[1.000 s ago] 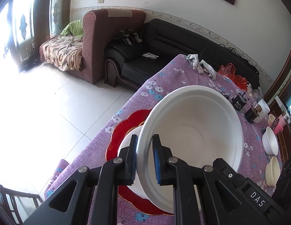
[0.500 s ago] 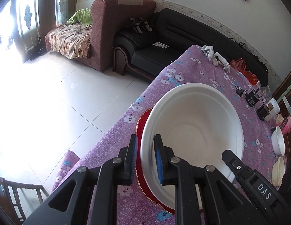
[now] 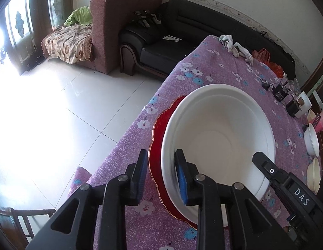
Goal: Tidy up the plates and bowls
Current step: 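Lower the large white bowl onto the stack and open the right gripper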
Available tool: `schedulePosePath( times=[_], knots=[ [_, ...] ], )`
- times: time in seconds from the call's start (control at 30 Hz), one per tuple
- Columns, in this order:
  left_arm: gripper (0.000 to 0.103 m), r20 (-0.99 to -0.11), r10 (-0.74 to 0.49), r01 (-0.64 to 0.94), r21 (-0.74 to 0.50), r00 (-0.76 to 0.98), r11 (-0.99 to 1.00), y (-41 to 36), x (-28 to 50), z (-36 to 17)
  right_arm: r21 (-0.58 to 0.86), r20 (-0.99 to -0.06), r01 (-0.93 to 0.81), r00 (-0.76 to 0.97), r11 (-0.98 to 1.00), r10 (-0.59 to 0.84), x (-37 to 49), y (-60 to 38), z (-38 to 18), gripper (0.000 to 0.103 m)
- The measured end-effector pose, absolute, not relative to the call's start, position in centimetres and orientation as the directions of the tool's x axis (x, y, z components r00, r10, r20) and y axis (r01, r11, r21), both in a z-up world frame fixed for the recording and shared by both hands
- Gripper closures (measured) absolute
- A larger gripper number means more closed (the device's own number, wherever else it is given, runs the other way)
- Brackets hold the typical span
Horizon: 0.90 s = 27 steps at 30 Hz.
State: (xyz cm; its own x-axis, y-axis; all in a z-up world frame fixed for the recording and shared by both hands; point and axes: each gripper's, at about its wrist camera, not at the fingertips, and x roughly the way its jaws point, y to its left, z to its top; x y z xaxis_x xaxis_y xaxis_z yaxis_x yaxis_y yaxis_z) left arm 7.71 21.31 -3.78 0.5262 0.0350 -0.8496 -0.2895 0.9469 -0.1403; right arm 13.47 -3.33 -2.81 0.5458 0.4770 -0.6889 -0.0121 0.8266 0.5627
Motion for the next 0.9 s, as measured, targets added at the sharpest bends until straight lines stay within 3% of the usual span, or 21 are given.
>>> schedulePosePath(
  times=[0.3, 0.57, 0.9],
  knots=[
    [0.07, -0.884, 0.029, -0.223, -0.087, 0.467, 0.971, 20.9, 8.2, -3.2, 0.581, -0.714, 0.028, 0.498, 0.813, 0.493, 13.8, -4.0, -1.8, 0.094],
    [0.053, -0.899, 0.081, -0.172, 0.007, 0.43, 0.985, 20.4, 8.4, -2.6, 0.553, -0.755, 0.06, 0.457, 0.831, 0.47, 14.5, -4.0, -1.8, 0.093],
    [0.05, -0.891, 0.085, -0.175, 0.007, 0.445, 0.985, 20.8, 7.8, -1.6, 0.572, -0.746, 0.049, 0.447, 0.819, 0.494, 14.8, -4.8, -1.5, 0.093]
  ],
)
